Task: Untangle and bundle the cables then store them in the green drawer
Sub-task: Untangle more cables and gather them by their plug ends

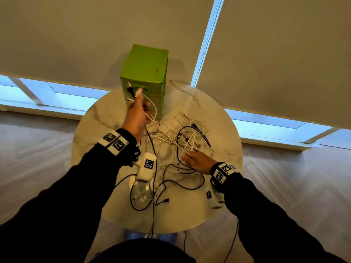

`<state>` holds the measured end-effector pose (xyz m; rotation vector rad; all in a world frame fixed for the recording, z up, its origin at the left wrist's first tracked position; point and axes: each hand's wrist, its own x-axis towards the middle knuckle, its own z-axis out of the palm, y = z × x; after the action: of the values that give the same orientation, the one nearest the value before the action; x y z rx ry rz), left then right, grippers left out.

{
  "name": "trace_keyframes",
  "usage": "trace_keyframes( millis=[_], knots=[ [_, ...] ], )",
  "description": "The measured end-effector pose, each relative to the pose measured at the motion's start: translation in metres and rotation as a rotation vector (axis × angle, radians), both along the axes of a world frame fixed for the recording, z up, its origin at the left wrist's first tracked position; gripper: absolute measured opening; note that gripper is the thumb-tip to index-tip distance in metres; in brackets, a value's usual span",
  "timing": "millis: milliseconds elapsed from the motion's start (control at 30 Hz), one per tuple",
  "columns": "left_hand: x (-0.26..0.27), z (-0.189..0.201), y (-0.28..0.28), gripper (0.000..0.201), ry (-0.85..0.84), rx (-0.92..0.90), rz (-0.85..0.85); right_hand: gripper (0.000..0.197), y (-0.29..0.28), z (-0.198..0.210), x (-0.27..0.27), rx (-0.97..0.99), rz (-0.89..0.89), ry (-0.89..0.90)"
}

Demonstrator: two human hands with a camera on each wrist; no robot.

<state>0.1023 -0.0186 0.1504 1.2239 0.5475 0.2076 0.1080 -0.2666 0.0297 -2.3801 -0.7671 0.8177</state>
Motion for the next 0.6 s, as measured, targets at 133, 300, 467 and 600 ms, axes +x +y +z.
trace_keyframes(
  millis=[133, 300, 467, 600],
  knots=[
    [-0.004, 0.023, 0.035, 0.040, -0.096, 0.003, 0.088, 0.038, -0.025, -0.015, -0.001, -0.046, -0.069, 0.017],
    [-0.016, 0.013, 0.034, 0.036, -0.153, 0.193, -0.021, 0.040, -0.022, 0.001, 0.009, 0.126, -0.282, -0.102],
    [-0.024, -0.015, -0.006, 0.028, -0.109, 0.242, -0.279, 0.013, 0.007, 0.054, 0.005, 0.401, -0.384, -0.324],
    [-0.021, -0.014, -0.050, 0.059, -0.126, 0.270, -0.414, 0.041, 0.017, 0.084, -0.019, 0.349, -0.236, -0.332]
  ],
)
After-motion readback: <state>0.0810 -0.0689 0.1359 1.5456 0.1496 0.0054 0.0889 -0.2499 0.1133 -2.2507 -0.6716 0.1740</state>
